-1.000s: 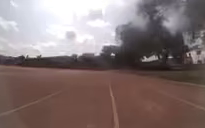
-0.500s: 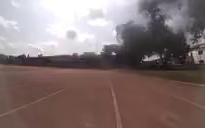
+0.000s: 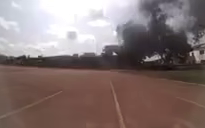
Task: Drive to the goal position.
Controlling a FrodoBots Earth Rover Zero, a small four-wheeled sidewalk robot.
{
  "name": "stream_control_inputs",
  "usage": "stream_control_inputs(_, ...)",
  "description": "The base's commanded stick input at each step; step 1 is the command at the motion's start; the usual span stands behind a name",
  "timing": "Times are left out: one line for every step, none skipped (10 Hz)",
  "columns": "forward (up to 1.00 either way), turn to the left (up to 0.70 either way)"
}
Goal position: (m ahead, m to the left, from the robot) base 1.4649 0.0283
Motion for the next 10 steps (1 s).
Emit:
stream_control_inputs(0.7, 0.0)
stream_control_inputs(0.7, 0.0)
stream_control_inputs(0.7, 0.0)
stream_control_inputs(0.7, 0.0)
stream_control_inputs(0.7, 0.0)
stream_control_inputs(0.7, 0.0)
stream_control_inputs(0.7, 0.0)
stream_control_inputs(0.7, 0.0)
stream_control_inputs(0.7, 0.0)
stream_control_inputs(0.7, 0.0)
